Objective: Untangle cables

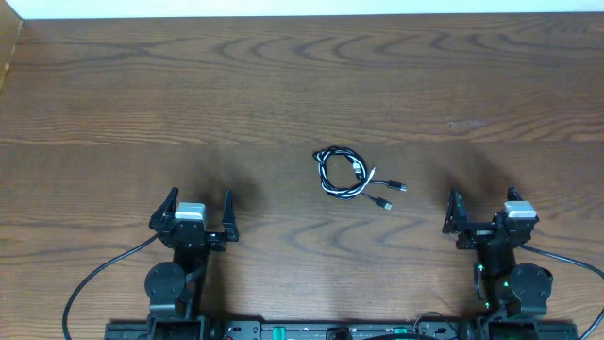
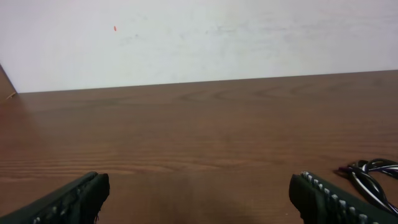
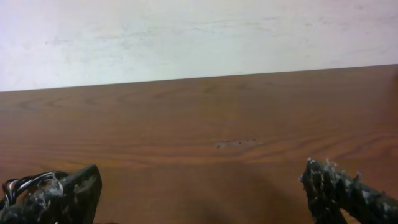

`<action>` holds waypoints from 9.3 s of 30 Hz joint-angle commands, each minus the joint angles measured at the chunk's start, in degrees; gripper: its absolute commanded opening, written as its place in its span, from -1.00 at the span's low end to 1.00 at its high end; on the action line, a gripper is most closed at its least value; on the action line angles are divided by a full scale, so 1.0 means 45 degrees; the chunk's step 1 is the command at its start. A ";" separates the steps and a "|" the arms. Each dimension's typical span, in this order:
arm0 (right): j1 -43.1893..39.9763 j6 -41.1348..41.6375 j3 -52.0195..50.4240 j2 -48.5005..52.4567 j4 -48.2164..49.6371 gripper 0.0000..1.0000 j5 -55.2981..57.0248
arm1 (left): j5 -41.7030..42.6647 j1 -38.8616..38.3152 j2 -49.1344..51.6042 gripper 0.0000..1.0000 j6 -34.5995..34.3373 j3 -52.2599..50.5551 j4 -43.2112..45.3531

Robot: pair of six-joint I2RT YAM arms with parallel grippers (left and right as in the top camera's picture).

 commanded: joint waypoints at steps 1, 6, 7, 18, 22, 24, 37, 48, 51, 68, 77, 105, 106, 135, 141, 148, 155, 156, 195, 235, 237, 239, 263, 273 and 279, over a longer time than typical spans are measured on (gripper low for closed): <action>0.0097 -0.0073 -0.0044 -0.0073 -0.0019 0.99 0.0083 | 0.0136 0.0073 -0.0073 0.95 0.0180 -0.0136 -0.0549; 0.0097 -0.0073 -0.0044 -0.0068 -0.0019 0.99 0.0083 | 0.0136 0.0073 -0.0078 0.95 0.0180 -0.0136 -0.0549; 0.0097 -0.0073 -0.0044 -0.0068 -0.0019 0.98 0.0083 | 0.0136 0.0073 -0.0078 0.95 0.0180 -0.0136 -0.0549; 0.0097 -0.0073 -0.0044 -0.0068 -0.0019 0.99 0.0083 | 0.0136 0.0073 -0.0078 0.95 0.0180 -0.0136 -0.0549; 0.0097 -0.0073 -0.0044 -0.0068 -0.0019 0.98 0.0087 | 0.0136 0.0073 -0.0078 0.95 0.0180 -0.0136 -0.0549; 0.0097 -0.0073 -0.0044 -0.0068 -0.0019 0.98 0.0083 | 0.0136 0.0073 -0.0078 0.95 0.0180 -0.0136 -0.0549; 0.0097 -0.0073 -0.0044 -0.0068 -0.0019 0.98 0.0083 | 0.0835 0.0073 -0.0078 0.95 0.0175 -0.0136 -0.0447; 0.0097 -0.0073 -0.0044 -0.0068 -0.0019 0.99 0.0087 | 0.1477 0.0073 -0.0078 0.95 -0.0282 -0.0131 0.0019; 0.0097 -0.0073 -0.0044 -0.0068 -0.0019 0.98 0.0087 | 0.1477 0.0073 -0.0078 0.95 -0.0301 -0.0131 0.0015; 0.0097 -0.0743 -0.0039 -0.0068 0.0005 0.99 -0.0107 | 0.1379 0.0073 0.0024 0.95 -0.0296 0.0180 0.0019; 0.0097 -0.0544 0.1307 0.1083 -0.1035 0.99 -0.0709 | 0.1530 0.0073 0.2191 0.95 -0.0296 0.1962 -0.0131; 0.0092 -0.0520 1.3886 1.4241 -0.9500 0.98 -0.5226 | 0.4279 -0.2356 1.7942 0.95 0.0641 1.7495 -1.0885; 0.0092 -0.0510 1.4129 1.4600 -0.9636 0.98 -0.5362 | 0.4799 -0.2467 1.8292 0.95 0.0777 1.7680 -1.0914; 0.0102 0.2229 1.4265 1.6558 -0.9457 0.43 -0.4998 | 0.4114 -0.4439 2.5757 0.13 -0.7898 1.7748 -0.8048; 0.0102 0.2225 1.4265 1.6558 -0.9607 0.42 -0.4988 | 0.3371 -0.4945 2.6087 0.01 -0.8150 1.7748 -0.7563; 0.0102 0.2225 1.4265 1.6558 -0.9734 0.41 -0.4847 | 0.1656 -0.5707 2.6087 -0.35 -0.8563 1.7743 -0.7567; 0.0102 0.2229 1.4265 1.6558 -0.9734 0.40 -0.4760 | 0.0228 -0.6067 2.6078 -0.85 -0.8544 1.7748 -0.7295; 0.0102 0.2288 1.4265 1.6558 -0.9729 0.40 -0.4755 | 0.0287 -0.6067 2.6058 -0.85 -0.8539 1.7753 -0.7174; 0.1953 0.5149 1.4265 1.9365 -0.8665 -0.03 -0.3653 | 0.9962 -0.5911 2.3125 -0.85 -1.0278 1.7772 -0.3779; 0.0622 0.5425 1.4294 2.0327 -0.8641 -0.16 -0.4221 | 0.5780 -0.6713 2.3159 -0.83 -0.5323 1.7753 -0.5974; -0.0180 0.5328 1.4294 1.9564 -0.8723 -0.08 -0.4464 | 0.5231 -0.7106 2.3183 -0.82 -0.5178 1.7753 -0.5965; -0.0889 0.5051 1.4294 1.8962 -0.8796 -0.01 -0.4634 | 0.5022 -0.7475 2.3227 -0.81 -0.4692 1.7753 -0.5931; -0.3565 0.3308 1.4280 1.7889 -1.0831 0.14 -0.4575 | 0.5032 -0.9933 2.6029 -0.79 -0.1345 1.7753 -0.4124; -0.3546 0.2866 1.4265 1.7889 -1.1016 0.16 -0.4532 | 0.5013 -0.9938 2.6840 -0.80 -0.1345 1.7753 -0.3657; -0.3546 0.2822 1.4265 1.7889 -1.1026 0.22 -0.4537 | 0.4415 -0.9933 2.7175 -0.80 -0.1345 1.7748 -0.3657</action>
